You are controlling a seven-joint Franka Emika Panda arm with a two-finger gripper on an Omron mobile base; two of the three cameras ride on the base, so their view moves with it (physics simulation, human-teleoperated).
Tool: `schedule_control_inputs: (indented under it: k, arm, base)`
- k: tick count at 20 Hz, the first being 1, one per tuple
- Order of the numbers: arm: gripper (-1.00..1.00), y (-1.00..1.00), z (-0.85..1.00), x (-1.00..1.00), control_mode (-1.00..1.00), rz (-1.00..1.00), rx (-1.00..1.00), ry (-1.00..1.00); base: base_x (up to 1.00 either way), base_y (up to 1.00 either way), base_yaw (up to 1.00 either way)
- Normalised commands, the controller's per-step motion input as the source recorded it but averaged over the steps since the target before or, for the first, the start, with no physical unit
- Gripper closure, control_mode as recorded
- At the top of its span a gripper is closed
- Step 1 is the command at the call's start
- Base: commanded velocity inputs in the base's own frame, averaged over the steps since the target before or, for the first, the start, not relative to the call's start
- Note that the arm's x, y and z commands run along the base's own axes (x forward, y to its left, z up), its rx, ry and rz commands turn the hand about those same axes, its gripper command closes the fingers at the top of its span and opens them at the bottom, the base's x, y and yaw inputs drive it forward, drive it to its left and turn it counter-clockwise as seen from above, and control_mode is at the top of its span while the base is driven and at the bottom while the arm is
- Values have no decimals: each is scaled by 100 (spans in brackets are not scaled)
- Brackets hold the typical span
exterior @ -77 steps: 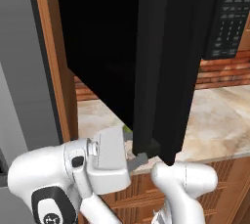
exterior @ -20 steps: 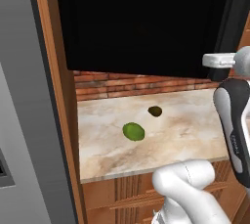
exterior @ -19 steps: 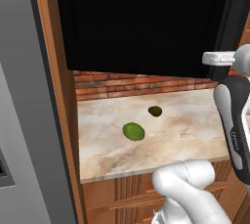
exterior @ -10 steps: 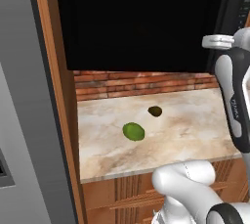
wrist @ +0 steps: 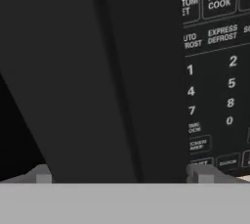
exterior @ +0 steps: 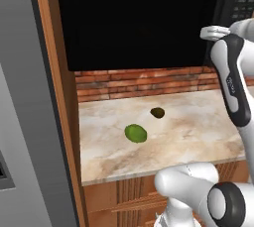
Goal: Close the microwave door.
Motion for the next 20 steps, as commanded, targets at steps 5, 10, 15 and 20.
schedule_control_inputs:
  k: [5,10,15,20]
  arm:
    - [-100,0,0,59,-100,0,0,0]
    - [-100,0,0,56,-100,0,0,0]
    - [-100,0,0,44,-100,0,0,0]
    - [-100,0,-6,43,-100,0,0,0]
  base:
    - [0,0,0]
    - [0,0,0]
    - [0,0,0]
    - [0,0,0]
